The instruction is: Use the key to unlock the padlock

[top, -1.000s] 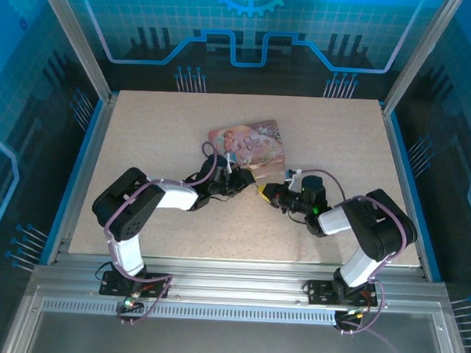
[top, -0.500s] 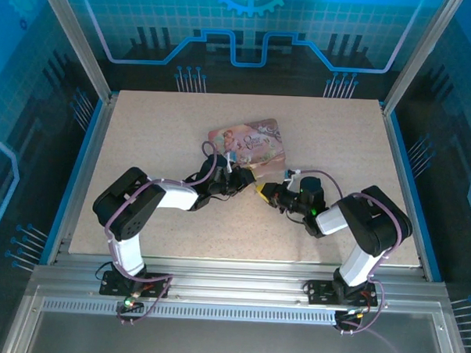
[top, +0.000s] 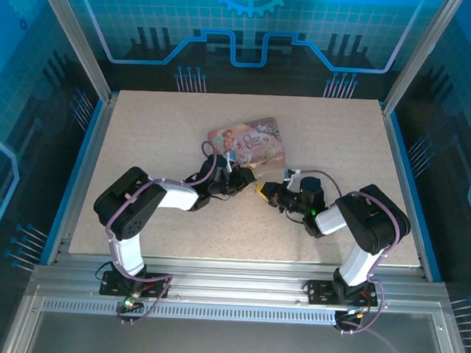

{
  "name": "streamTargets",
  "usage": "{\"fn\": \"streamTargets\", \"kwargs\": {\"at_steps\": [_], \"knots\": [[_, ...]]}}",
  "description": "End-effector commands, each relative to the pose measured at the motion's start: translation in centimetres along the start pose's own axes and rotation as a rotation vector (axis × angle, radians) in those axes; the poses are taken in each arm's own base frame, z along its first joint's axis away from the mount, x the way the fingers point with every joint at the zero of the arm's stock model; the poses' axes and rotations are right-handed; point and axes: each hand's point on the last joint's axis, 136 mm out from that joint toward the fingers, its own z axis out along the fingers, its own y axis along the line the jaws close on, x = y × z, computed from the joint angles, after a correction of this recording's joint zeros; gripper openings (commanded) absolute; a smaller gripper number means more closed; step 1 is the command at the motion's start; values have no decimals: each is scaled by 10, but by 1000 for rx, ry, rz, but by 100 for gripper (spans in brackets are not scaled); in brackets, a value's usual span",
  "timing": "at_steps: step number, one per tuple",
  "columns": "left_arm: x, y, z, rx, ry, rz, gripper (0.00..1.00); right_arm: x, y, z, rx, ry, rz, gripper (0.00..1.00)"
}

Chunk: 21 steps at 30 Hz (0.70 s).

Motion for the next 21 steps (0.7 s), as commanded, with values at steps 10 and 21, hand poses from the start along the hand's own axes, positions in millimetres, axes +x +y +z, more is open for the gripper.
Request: {"fn": "streamTargets", "kwargs": {"at_steps": [10, 21], "knots": [[7, -18, 0, 96, 37, -16, 11, -11, 15, 10, -86, -94, 105, 0], [8, -24, -2, 119, 47, -18, 7, -15, 9, 20, -117, -138, 272, 0]]}}
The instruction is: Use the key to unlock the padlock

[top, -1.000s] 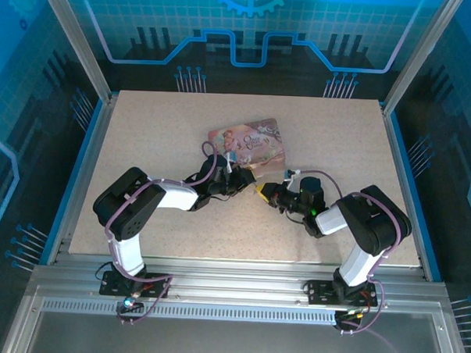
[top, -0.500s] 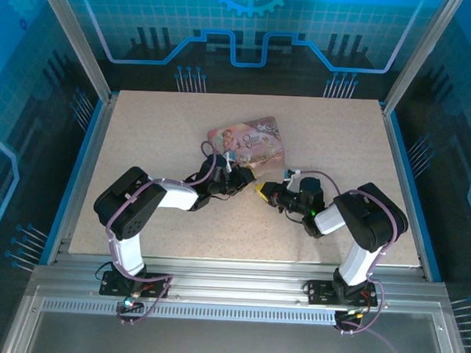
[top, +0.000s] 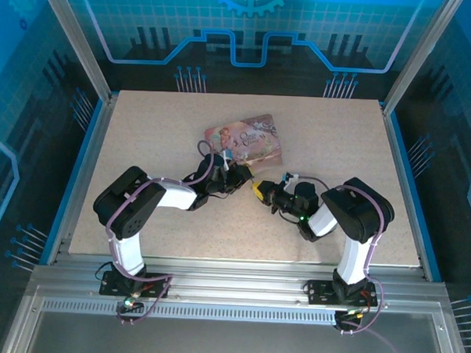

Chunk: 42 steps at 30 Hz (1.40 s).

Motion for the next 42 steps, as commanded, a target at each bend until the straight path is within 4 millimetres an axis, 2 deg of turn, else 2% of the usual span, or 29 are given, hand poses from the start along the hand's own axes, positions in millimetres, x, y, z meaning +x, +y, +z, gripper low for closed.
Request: {"fn": "streamTargets", "kwargs": {"at_steps": [1, 5, 19, 22, 27, 31, 37, 42], "knots": [[21, -26, 0, 112, 89, 7, 7, -11, 10, 8, -45, -59, 41, 0], [22, -28, -1, 119, 92, 11, 7, -13, 17, 13, -64, -54, 74, 0], [25, -32, -4, 135, 109, 15, 4, -13, 21, 30, -81, -26, 214, 0], [26, -31, -6, 137, 111, 16, 4, -17, 34, 30, -109, -22, 162, 0], [27, -31, -8, 138, 110, 17, 4, -25, 22, 22, -81, -36, 147, 0], [29, -35, -6, 152, 131, 18, 1, -26, 18, 33, -72, 20, 147, 0], [32, -41, -6, 163, 147, 26, 0, -31, 38, 54, -125, 35, 120, 1], [35, -39, -8, 157, 156, 31, 0, -36, 41, 53, -134, 6, 115, 1]]}}
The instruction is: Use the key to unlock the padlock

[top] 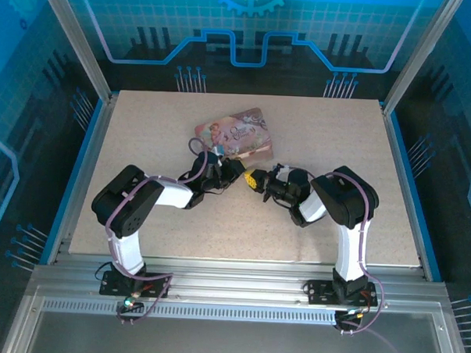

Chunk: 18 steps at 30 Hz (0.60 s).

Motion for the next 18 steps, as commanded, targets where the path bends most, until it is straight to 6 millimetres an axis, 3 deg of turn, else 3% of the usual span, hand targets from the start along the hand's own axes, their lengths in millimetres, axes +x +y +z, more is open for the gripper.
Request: {"fn": "streamTargets", "kwargs": {"at_steps": [1, 10, 18], "knots": [[66, -45, -7, 162, 265, 42, 0, -16, 28, 10, -85, -73, -47, 1], [68, -43, -8, 159, 273, 36, 0, -16, 25, 12, -70, -65, -53, 3], [55, -31, -12, 119, 228, 33, 2, -11, 11, 1, -6, -46, -79, 18]]}}
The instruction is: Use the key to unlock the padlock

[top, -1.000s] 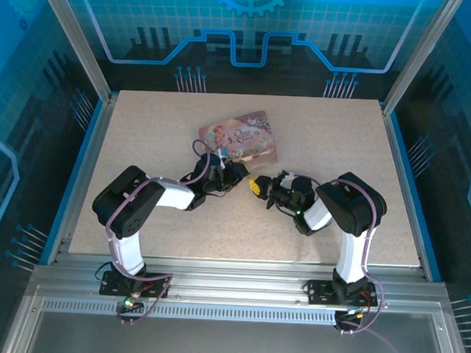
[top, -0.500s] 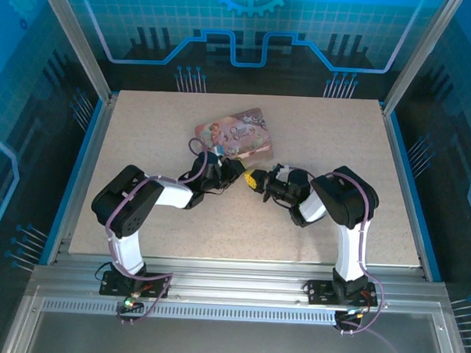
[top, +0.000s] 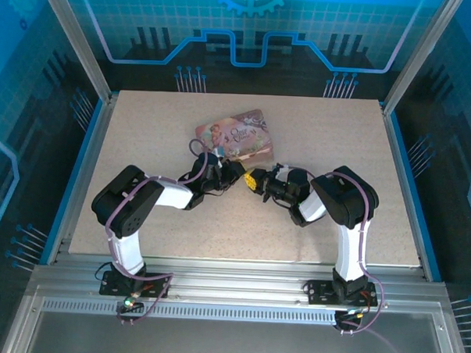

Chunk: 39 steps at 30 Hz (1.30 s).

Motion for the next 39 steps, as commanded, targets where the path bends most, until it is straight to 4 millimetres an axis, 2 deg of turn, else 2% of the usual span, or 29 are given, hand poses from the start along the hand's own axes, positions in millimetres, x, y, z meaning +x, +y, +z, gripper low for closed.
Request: {"fn": "streamTargets", "kwargs": {"at_steps": [1, 8, 13, 17, 23, 29, 35, 39], "knots": [[47, -32, -11, 113, 200, 36, 3, -11, 11, -5, -11, -49, -57, 21], [34, -28, -16, 74, 175, 45, 4, -8, -17, -43, 99, -33, -100, 27], [33, -29, -16, 60, 177, 45, 4, 0, -27, -62, 188, -4, -159, 27], [34, -30, -15, 47, 189, 47, 4, 10, -29, -73, 304, 24, -265, 27], [34, -29, -18, 26, 194, 59, 5, 20, -19, -94, 505, 31, -504, 26], [34, -34, -18, 35, 203, 55, 6, 30, -13, -98, 666, 63, -753, 29], [35, -38, -20, 42, 211, 55, 6, 37, -8, -89, 707, 94, -902, 37], [36, -39, -21, 42, 213, 56, 6, 42, -4, -79, 692, 112, -979, 38]]}}
